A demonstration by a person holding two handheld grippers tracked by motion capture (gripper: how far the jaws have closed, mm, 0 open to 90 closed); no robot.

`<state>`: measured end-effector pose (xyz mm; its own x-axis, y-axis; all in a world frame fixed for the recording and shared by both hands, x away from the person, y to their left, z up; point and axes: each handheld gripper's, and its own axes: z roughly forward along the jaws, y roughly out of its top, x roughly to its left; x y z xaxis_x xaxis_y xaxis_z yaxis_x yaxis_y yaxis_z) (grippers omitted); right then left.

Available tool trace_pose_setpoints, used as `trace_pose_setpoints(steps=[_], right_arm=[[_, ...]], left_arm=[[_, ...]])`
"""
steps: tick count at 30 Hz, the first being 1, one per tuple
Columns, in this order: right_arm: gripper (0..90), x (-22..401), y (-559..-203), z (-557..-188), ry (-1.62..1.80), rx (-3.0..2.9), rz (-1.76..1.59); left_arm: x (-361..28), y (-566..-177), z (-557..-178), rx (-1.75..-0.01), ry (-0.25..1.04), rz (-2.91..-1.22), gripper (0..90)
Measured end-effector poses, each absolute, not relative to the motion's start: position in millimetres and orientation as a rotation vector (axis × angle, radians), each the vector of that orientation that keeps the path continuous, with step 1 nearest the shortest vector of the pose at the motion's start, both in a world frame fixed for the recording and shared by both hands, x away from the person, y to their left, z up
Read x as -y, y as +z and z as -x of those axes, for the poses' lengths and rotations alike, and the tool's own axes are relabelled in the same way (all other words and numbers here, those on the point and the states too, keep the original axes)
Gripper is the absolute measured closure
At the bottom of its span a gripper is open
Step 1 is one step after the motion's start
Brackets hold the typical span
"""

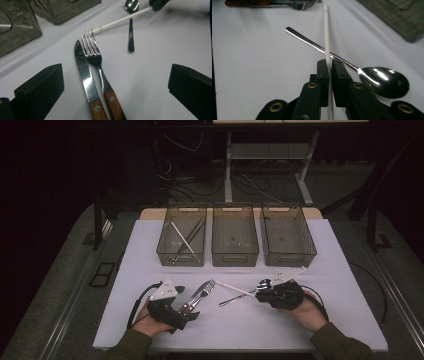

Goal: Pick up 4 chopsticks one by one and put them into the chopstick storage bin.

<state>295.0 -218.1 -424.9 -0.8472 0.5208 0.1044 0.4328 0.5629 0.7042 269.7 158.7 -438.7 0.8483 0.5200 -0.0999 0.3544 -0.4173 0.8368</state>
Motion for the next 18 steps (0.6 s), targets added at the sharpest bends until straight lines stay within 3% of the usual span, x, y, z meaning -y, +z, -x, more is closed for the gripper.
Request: trace_pose_setpoints(steps=[18], right_arm=[[85.2,232.0,-407.9,-301.3,1.369,-2.585,-0.922]], left_arm=[[-158.9,-438.8,-269.6,-0.644,0.214,-2.044,0.0]])
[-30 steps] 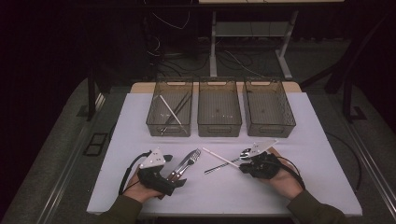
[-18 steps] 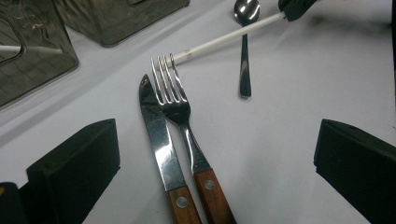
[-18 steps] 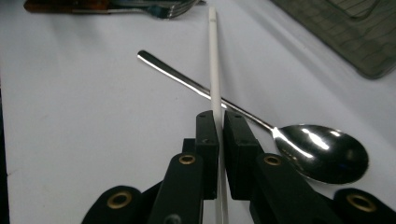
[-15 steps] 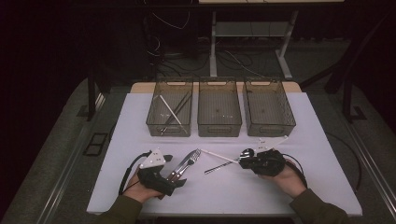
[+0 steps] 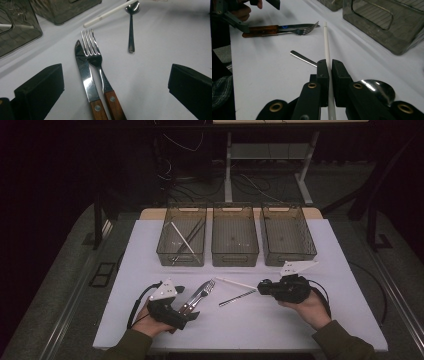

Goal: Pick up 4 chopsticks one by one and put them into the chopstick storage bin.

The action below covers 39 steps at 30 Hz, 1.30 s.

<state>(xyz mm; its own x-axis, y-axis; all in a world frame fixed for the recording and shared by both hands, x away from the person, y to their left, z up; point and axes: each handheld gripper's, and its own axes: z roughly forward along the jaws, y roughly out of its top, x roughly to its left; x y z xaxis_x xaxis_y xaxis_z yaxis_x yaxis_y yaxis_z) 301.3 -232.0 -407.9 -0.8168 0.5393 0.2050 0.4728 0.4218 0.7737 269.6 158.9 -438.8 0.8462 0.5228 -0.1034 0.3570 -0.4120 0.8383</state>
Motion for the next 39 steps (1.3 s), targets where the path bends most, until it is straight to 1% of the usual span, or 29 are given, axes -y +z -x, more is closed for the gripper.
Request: trace_pose_setpoints(steps=[11,25,32,39], right_arm=[[85.1,232.4,-396.0,-307.4,1.404,-2.548,-0.945],[85.1,225.6,-372.4,-318.4,1.47,-2.488,-0.908],[85.1,216.5,-360.1,-328.2,1.493,-2.443,-0.905],[85.1,204.8,-358.1,-342.9,1.481,-2.414,-0.922]], left_arm=[[-161.5,-439.4,-270.1,-0.653,0.218,-2.049,0.0],[-162.6,-438.9,-270.6,-0.654,0.231,-2.045,0.0],[-162.4,-438.9,-270.4,-0.646,0.228,-2.051,0.0],[-161.2,-439.2,-270.0,-0.649,0.225,-2.053,0.0]])
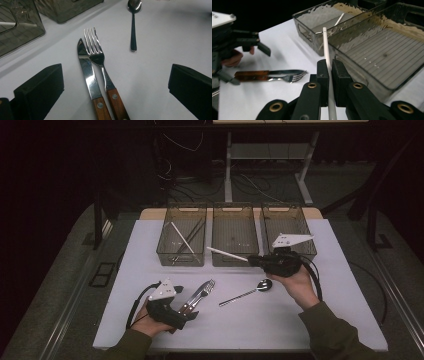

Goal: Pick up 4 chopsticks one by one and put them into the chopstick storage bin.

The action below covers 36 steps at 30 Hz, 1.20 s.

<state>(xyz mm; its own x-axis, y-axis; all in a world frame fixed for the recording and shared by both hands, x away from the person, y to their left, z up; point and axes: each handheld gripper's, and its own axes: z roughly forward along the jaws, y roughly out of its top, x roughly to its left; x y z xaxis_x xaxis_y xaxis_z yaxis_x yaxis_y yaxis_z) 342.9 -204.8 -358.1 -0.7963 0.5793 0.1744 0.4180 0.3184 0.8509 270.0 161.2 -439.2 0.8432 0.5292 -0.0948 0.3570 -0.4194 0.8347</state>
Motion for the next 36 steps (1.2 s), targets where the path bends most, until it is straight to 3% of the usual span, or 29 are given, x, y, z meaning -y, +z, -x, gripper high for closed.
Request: trace_pose_setpoints(steps=[36], right_arm=[[85.1,114.6,-335.9,-432.9,1.375,-2.36,-1.006]], left_arm=[[-158.8,-438.6,-269.5,-0.643,0.215,-2.041,0.0]])
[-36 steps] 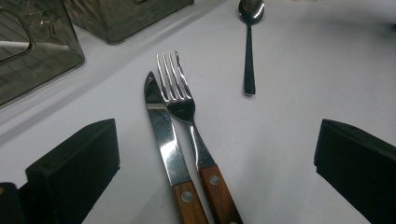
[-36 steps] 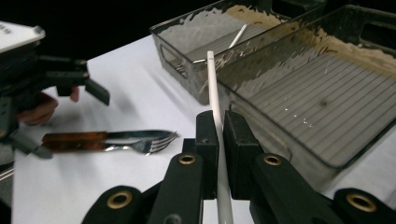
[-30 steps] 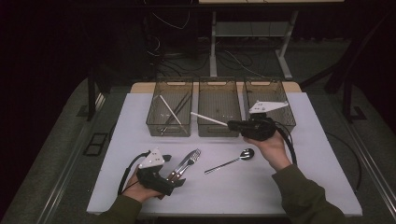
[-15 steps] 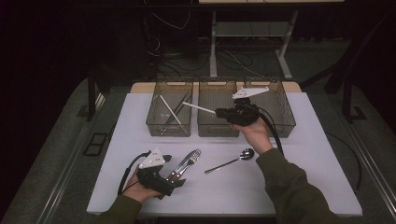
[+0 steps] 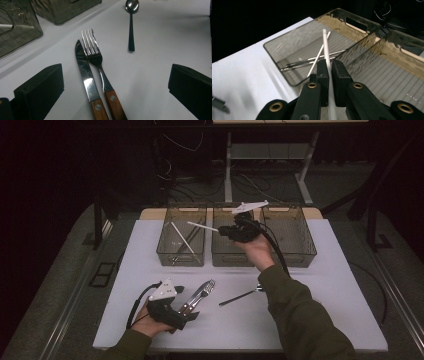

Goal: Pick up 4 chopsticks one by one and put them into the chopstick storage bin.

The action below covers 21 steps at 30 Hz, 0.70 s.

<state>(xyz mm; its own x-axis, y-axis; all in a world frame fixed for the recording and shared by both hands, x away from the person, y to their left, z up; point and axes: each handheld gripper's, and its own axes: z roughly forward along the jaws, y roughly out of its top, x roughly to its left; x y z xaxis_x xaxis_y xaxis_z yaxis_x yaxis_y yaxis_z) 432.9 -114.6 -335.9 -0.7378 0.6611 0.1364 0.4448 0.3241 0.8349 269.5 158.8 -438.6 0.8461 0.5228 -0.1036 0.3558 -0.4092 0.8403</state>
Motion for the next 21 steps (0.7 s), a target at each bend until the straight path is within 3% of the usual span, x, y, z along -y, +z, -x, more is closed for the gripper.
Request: trace_pose_setpoints(steps=[21], right_arm=[[85.1,36.7,-355.4,-487.0,1.191,-2.414,-1.062]], left_arm=[[-158.1,-436.3,-271.0,-0.61,0.213,-2.046,0.0]])
